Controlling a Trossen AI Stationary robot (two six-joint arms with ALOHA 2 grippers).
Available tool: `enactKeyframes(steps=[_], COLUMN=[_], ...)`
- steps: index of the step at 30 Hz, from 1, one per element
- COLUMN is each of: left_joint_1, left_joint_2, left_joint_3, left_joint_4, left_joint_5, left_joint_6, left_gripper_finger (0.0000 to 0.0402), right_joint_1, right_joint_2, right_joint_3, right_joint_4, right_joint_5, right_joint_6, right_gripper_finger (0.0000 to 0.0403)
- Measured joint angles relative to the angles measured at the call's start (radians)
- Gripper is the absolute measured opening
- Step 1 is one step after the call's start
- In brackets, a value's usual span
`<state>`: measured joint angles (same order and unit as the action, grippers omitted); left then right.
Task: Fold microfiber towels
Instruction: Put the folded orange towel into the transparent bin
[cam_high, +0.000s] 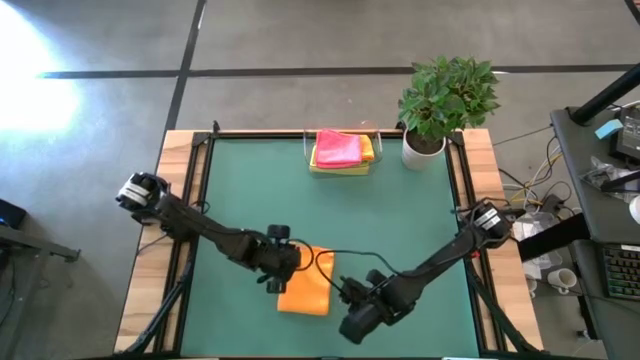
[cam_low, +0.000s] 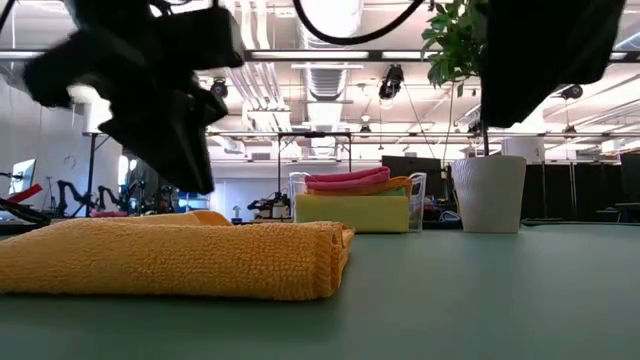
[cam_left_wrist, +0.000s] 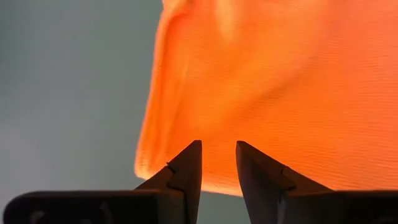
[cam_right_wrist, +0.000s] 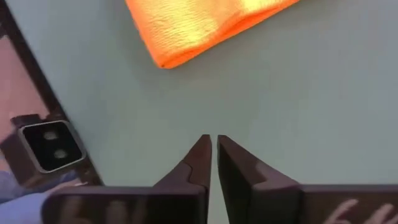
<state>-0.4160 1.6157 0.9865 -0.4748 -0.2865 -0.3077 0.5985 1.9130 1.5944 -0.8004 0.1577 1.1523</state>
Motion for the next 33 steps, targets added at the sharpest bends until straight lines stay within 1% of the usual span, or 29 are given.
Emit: enactKeyframes(steps=[4, 8, 14, 19, 27, 29, 33], left_joint_1=[0.046, 0.081, 0.108, 0.129, 0.149, 0.156, 0.163], left_joint_2=[0.002, 0.003, 0.003, 0.003, 0.033, 0.055, 0.093], left_joint_3=[-0.036, -0.065, -0.085, -0.126, -0.13, -0.128, -0.124], left_joint_4=[0.015, 0.049, 0.061, 0.132, 0.144, 0.145, 0.125], left_joint_5=[0.009, 0.068, 0.077, 0.13, 0.14, 0.139, 0.15], left_joint_6=[0.009, 0.009, 0.031, 0.031, 0.025, -0.011, -0.142], left_gripper_finger=[0.0084, 0.0084, 0.0084, 0.0084, 0.0084, 0.0084, 0.0084], right_joint_1=[0.007, 0.006, 0.004, 0.003, 0.003, 0.003, 0.003], right_joint_2=[-0.002, -0.008, -0.018, -0.032, -0.073, -0.086, -0.114], right_joint_3=[0.002, 0.017, 0.019, 0.02, 0.02, 0.02, 0.02], right_joint_4=[0.003, 0.0, -0.021, -0.079, -0.208, -0.223, -0.25], right_joint_5=[0.003, 0.017, 0.034, 0.056, 0.055, 0.054, 0.054], right_joint_6=[0.018, 0.006, -0.044, -0.074, -0.092, -0.092, -0.092], right_gripper_finger=[0.0011, 0.0012, 0.0013, 0.0013, 0.0013, 0.0013, 0.0013])
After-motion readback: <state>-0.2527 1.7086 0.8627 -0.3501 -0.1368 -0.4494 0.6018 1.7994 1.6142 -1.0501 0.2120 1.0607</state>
